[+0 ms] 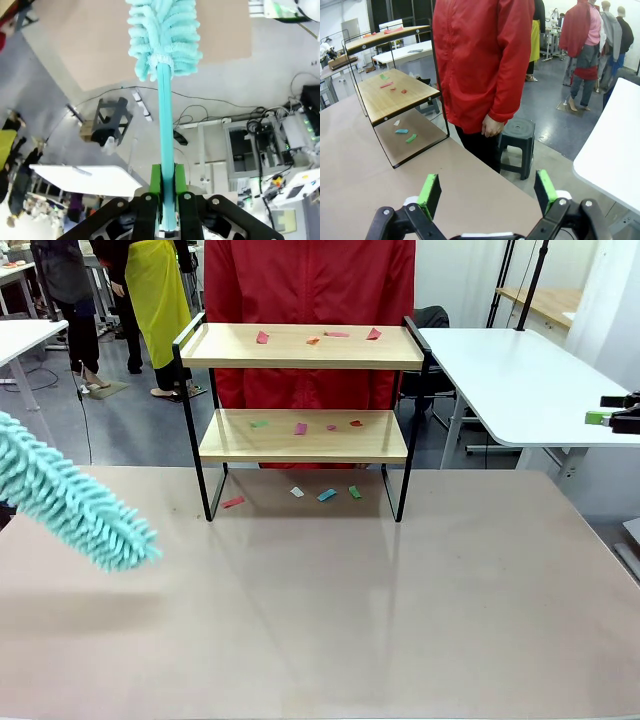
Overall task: Clean the shelf.
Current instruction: Clean the specific section of the Shelf indicated by the human with the Duster.
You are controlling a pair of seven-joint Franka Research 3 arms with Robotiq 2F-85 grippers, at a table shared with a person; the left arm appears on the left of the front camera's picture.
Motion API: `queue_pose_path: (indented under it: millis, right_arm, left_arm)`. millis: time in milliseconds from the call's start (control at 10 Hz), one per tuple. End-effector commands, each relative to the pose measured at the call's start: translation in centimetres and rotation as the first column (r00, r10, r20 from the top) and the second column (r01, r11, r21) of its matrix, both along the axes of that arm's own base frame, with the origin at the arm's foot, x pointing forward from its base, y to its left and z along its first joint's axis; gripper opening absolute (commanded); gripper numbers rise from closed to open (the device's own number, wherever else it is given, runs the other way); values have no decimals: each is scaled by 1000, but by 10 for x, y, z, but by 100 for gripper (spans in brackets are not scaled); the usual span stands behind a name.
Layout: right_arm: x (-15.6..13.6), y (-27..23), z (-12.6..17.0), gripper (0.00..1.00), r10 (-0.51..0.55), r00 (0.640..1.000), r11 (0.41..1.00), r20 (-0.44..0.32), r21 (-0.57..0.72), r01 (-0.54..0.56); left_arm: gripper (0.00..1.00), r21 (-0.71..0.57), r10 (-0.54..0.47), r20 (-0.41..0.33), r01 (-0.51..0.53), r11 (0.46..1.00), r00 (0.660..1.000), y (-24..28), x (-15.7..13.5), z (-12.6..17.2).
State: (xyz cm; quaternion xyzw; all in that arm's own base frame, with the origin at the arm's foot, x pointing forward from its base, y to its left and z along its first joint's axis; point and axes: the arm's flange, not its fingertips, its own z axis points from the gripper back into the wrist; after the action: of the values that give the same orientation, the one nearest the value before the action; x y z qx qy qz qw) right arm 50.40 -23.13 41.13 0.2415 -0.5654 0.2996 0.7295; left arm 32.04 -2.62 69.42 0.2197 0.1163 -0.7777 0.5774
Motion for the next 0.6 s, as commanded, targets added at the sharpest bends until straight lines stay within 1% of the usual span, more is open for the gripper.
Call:
queue_pose_path:
  millis: [0, 100, 200, 300, 500]
  right_arm:
    - [1, 5, 4, 100, -17, 1000, 1000, -14, 2, 17]
    - [1, 5, 4, 100, -17, 1000, 1000, -14, 2, 17]
    - [1, 5, 4, 100, -17, 1000, 1000, -14, 2, 17]
    - [1, 5, 4, 100, -17, 1000, 1000, -14, 2, 17]
    - [1, 5, 4, 100, -17, 1000, 1000, -14, 2, 17]
  left_arm:
    - [13, 32, -39, -42, 40, 999, 998, 2, -7, -13]
    - [13, 8, 0, -67, 1, 1000, 998, -2, -3, -18]
    - [13, -55, 69, -83, -74, 996, 994, -2, 5, -22]
    - [13, 13, -22, -45, 22, 1000, 999, -7, -7, -17]
    - [13, 13, -22, -45, 22, 1000, 999, -7, -7, -17]
